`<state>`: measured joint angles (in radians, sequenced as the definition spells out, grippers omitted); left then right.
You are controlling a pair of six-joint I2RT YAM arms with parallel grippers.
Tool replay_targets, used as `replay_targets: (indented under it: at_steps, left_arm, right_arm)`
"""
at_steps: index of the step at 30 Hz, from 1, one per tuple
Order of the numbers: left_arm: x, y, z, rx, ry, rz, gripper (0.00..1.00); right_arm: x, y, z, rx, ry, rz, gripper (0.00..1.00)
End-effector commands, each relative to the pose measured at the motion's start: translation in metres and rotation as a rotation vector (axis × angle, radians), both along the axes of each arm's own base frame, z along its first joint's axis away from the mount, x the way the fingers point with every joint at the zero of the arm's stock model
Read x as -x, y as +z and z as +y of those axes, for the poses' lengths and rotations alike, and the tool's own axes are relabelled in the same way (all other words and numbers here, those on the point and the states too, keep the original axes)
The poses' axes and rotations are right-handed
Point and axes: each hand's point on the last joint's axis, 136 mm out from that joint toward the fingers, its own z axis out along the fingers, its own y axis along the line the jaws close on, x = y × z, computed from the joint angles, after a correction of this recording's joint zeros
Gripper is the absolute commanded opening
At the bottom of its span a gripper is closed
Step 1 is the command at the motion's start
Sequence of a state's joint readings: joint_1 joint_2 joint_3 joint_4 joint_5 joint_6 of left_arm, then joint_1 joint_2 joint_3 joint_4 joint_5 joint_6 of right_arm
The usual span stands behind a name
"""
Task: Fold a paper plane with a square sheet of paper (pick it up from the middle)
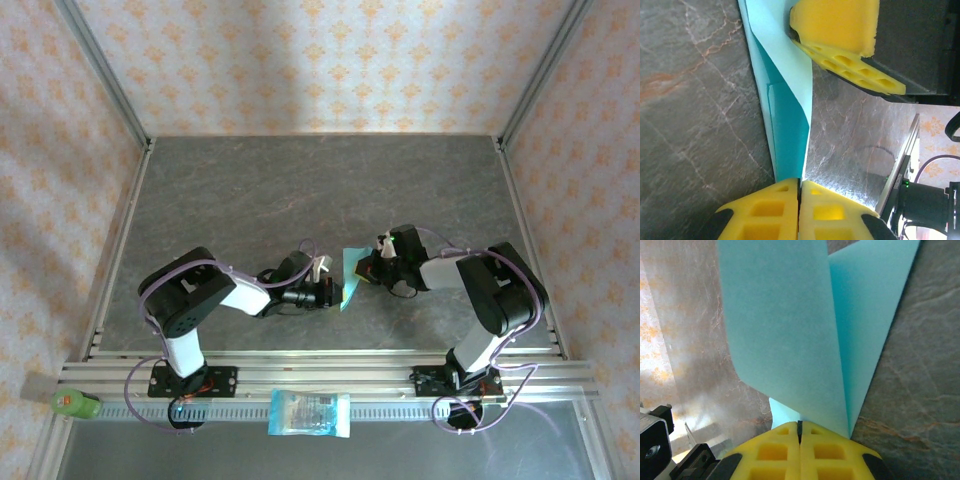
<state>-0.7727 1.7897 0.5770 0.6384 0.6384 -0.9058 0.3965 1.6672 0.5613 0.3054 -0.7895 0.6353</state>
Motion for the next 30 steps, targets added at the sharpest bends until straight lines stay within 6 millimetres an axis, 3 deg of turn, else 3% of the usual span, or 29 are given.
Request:
replay_targets:
  at_steps: [1,12,24,30]
  left_arm:
    - [0.024,-0.021,0.012,-0.071,-0.047,0.07,0.08]
    - [0.033,-0.005,0.004,-0.022,-0.094,0.042,0.21]
    - [0.042,0.009,-0.001,-0.001,-0.149,-0.003,0.18]
    - [0.024,0.038,0.017,-0.048,-0.028,-0.123,0.25]
  right_arm:
    - [0.01,-0.053,-0.036,0.247,-0.074,0.068,0.0]
    - [0.009,-0.052,-0.04,0.267,-0.082,0.063,0.0]
    - [0.009,-0.051,-0.04,0.267,-0.083,0.061,0.0]
    - [0.009,-0.051,-0.041,0.267,-0.085,0.059,0.0]
